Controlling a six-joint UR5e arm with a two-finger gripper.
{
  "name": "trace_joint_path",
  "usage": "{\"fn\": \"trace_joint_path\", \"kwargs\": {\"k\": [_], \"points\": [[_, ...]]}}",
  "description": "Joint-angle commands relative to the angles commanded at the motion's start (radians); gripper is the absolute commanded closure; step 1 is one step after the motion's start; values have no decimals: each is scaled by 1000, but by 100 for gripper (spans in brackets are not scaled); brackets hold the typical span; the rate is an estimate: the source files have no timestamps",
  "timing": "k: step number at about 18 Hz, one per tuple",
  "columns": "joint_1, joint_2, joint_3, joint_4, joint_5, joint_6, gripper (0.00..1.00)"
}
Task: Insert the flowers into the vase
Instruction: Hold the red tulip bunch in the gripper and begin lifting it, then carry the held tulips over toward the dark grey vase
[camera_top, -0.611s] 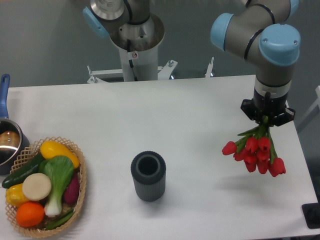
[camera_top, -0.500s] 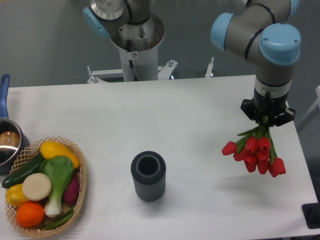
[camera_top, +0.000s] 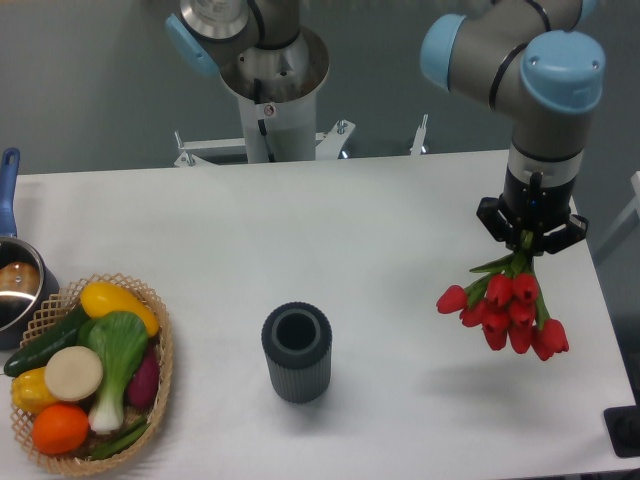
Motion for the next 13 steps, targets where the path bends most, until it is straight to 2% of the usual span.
{"fn": "trace_joint_path", "kwargs": {"k": [1, 2, 4, 13], "points": [[12, 8, 3, 8, -54, -29, 100], [25, 18, 0, 41, -130, -69, 100], [26, 22, -6, 75, -206, -91, 100], [-4, 42, -9, 89, -485, -218, 100]]}}
